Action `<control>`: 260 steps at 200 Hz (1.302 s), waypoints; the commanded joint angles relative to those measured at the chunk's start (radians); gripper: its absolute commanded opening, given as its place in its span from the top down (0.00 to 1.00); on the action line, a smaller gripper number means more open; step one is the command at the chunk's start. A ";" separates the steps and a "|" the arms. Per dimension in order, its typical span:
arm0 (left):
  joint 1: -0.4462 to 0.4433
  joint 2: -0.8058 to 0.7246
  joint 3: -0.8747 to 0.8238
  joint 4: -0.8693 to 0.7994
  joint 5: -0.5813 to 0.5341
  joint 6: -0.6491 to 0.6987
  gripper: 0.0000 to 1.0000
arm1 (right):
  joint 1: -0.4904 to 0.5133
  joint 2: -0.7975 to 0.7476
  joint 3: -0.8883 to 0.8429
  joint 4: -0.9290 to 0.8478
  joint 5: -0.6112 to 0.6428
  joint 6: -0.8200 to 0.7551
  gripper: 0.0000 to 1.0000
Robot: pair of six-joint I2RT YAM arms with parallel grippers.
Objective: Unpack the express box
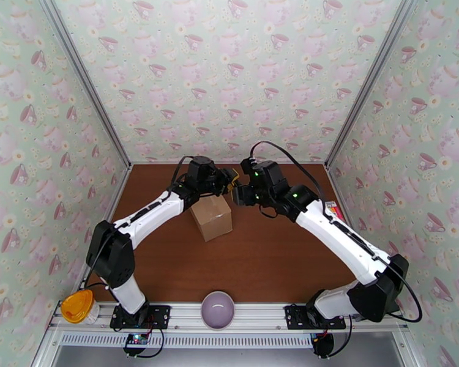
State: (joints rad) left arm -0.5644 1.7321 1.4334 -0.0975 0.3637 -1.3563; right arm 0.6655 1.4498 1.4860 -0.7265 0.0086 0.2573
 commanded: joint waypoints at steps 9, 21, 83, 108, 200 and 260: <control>0.003 -0.040 0.032 0.025 0.021 0.013 1.00 | -0.012 0.015 0.035 0.024 -0.064 0.003 0.52; 0.002 -0.040 0.032 0.033 0.022 0.008 1.00 | -0.012 0.021 0.040 0.026 -0.074 0.004 0.55; -0.001 -0.043 0.042 0.048 0.024 -0.004 1.00 | -0.012 0.046 0.037 0.025 -0.098 0.008 0.52; -0.001 -0.044 0.045 0.056 0.023 -0.006 1.00 | -0.012 0.046 0.028 0.034 -0.106 0.009 0.61; -0.001 -0.074 0.024 0.089 0.006 0.028 1.00 | -0.032 0.017 -0.004 0.081 -0.161 0.059 1.00; -0.001 -0.085 -0.002 0.155 0.025 0.012 0.69 | -0.062 -0.018 -0.030 0.121 -0.222 0.110 1.00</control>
State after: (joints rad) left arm -0.5579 1.7023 1.4338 -0.0513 0.3500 -1.3418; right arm 0.6117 1.4601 1.4738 -0.6407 -0.1261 0.3069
